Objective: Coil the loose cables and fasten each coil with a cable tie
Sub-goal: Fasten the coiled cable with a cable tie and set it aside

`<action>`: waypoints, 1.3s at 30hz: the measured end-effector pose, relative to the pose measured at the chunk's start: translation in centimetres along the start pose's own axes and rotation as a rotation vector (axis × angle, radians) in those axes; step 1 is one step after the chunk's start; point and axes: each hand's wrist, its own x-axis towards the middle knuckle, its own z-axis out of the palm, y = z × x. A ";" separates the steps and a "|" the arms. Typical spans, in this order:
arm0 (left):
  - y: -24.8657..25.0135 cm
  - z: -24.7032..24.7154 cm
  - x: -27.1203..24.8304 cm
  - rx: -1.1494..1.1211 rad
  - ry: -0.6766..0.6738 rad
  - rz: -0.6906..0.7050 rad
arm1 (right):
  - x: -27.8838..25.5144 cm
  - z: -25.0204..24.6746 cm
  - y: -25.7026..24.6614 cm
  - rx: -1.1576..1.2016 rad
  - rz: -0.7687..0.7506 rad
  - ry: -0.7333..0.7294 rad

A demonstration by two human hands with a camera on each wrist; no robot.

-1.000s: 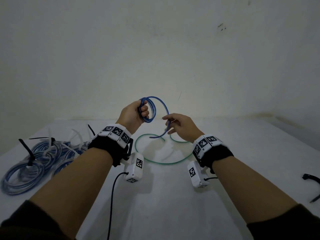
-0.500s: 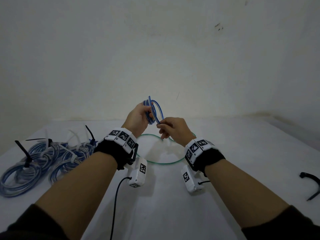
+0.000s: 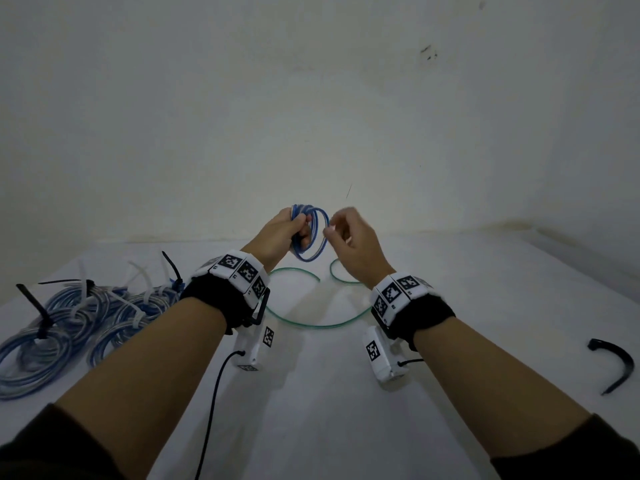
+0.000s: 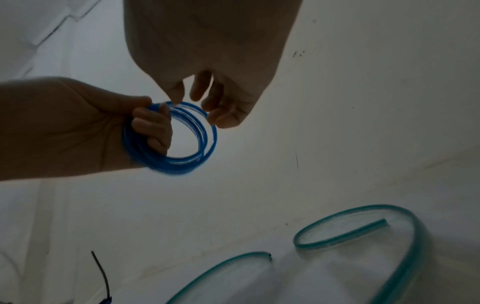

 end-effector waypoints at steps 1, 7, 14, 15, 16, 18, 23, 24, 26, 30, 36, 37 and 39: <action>0.1 0.2 0.0 0.005 -0.027 -0.025 | 0.3 -0.3 0.1 -0.037 -0.084 0.024; 0.2 1.0 0.3 0.020 -0.109 -0.184 | 1.2 -2.3 0.3 -0.111 -0.197 -0.288; 0.0 3.1 0.5 0.069 -0.138 -0.101 | 0.1 -3.5 0.4 -0.124 -0.227 -0.140; -0.1 3.3 0.4 0.072 -0.140 -0.090 | 0.0 -3.9 0.5 -0.148 -0.243 -0.125; -0.1 3.6 0.4 0.079 -0.145 -0.079 | -0.2 -4.2 0.5 -0.159 -0.256 -0.114; -0.1 4.4 0.5 0.116 -0.150 -0.062 | -0.6 -4.9 0.7 -0.139 -0.235 -0.083; 0.1 6.9 0.9 0.134 -0.139 -0.095 | -1.6 -7.1 1.0 -0.066 -0.082 0.051; 0.1 7.5 0.9 0.079 -0.170 -0.132 | -1.9 -7.7 1.0 -0.059 -0.054 0.074; 0.3 8.9 0.8 -0.044 -0.230 -0.201 | -2.6 -9.2 1.2 -0.052 0.006 0.105; 0.5 12.7 1.0 -0.021 -0.277 -0.218 | -4.1 -13.2 1.3 -0.071 0.128 0.050; 0.4 19.4 0.9 0.098 -0.383 -0.164 | -6.5 -21.7 1.2 -0.137 0.437 -0.035; 0.4 20.7 0.8 0.123 -0.411 -0.157 | -7.3 -23.4 1.5 -0.199 0.489 -0.050; 0.5 22.6 0.7 0.156 -0.455 -0.144 | -8.7 -26.4 2.3 -0.366 0.585 -0.124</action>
